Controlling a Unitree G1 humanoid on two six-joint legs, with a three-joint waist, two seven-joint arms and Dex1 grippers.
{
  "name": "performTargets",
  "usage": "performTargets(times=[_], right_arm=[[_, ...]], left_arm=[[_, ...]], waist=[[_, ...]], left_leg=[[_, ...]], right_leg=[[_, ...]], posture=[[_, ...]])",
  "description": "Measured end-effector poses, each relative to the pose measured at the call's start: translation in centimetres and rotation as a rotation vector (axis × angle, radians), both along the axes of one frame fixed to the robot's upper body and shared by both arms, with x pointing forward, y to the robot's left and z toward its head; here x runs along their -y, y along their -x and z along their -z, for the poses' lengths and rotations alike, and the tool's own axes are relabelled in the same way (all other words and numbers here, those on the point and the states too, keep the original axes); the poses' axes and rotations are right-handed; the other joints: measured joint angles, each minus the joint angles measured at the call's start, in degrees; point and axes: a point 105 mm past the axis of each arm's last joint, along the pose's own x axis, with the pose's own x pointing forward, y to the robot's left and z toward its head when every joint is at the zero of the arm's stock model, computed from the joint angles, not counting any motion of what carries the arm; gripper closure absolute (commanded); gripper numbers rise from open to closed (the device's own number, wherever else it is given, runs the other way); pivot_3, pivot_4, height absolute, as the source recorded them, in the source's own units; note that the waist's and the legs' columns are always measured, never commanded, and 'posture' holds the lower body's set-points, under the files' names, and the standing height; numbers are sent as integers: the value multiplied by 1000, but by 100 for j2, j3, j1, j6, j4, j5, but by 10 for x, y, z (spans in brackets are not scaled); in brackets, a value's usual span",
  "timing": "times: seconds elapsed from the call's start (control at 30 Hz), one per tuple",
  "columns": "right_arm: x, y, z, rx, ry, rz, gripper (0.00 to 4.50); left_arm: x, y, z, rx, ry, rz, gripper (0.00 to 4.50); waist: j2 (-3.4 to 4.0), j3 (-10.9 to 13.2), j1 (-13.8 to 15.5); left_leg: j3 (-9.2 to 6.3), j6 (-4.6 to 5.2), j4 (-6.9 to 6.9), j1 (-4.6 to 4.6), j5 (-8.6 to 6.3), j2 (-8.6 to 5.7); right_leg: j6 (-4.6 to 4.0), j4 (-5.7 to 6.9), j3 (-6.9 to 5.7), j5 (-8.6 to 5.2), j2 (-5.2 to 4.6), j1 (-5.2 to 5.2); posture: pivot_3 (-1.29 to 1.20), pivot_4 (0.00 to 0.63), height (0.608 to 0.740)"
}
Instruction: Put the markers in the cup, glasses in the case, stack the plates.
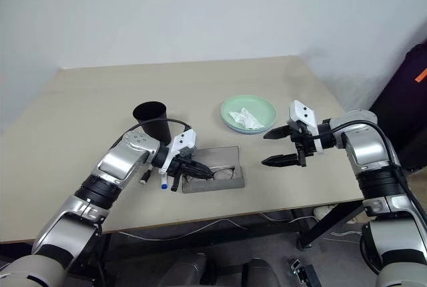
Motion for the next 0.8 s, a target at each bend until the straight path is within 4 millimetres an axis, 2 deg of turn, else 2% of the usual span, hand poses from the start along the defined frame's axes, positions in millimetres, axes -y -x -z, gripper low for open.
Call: performTargets(times=[0.03, 0.13, 0.33, 0.47, 0.53, 0.63, 0.8], right_arm=[[0, 0, 0, 1, -1, 0, 0], [-1, 0, 0, 2, -2, 1, 0], [-1, -1, 0, 1, -2, 2, 0], [-3, -1, 2, -2, -8, -2, 0], [-3, -1, 2, -4, -9, -3, 0], [-3, -1, 2, -5, -9, -2, 0], [-3, -1, 2, -3, -10, -3, 0]], left_arm=[[1, -1, 0, 6, 2, -3, 2770], [6, -7, -7, 30, 45, -42, 2770], [12, -36, -67, 158, 196, -141, 2770], [15, -56, -91, 209, 271, -236, 3662], [10, -64, -89, 228, 264, -277, 4436], [4, -72, -72, 262, 196, -321, 4476], [1, -75, -51, 305, 98, -320, 4476]], waist=[[0, 0, 1], [-1, 0, 3], [-1, 1, 0], [-2, 1, 2], [0, 0, 2], [-1, 0, 2], [-1, 0, 6]], left_leg=[[0, 0, 0, 0, 0, 0], [0, 0, 1, 0, 0, 0], [0, 0, 7, 0, 0, 0], [0, 1, 9, -1, 1, 0], [0, 0, 9, 0, 1, -1], [0, 0, 8, 0, 1, -1], [0, 1, 7, 0, 0, -1]], right_leg=[[0, 0, 0, 0, 0, 0], [0, 0, -1, 0, 0, 1], [2, 0, -2, 1, 2, 2], [4, 2, -2, 2, 4, 2], [4, 2, 0, 2, 6, 2], [3, 2, 2, 2, 7, 1], [3, 1, 0, 2, 3, 2]], posture=[[0, 0, 727], [0, 0, 727], [0, 0, 727], [0, 0, 727], [0, 0, 727], [0, 0, 727], [0, 0, 727]])
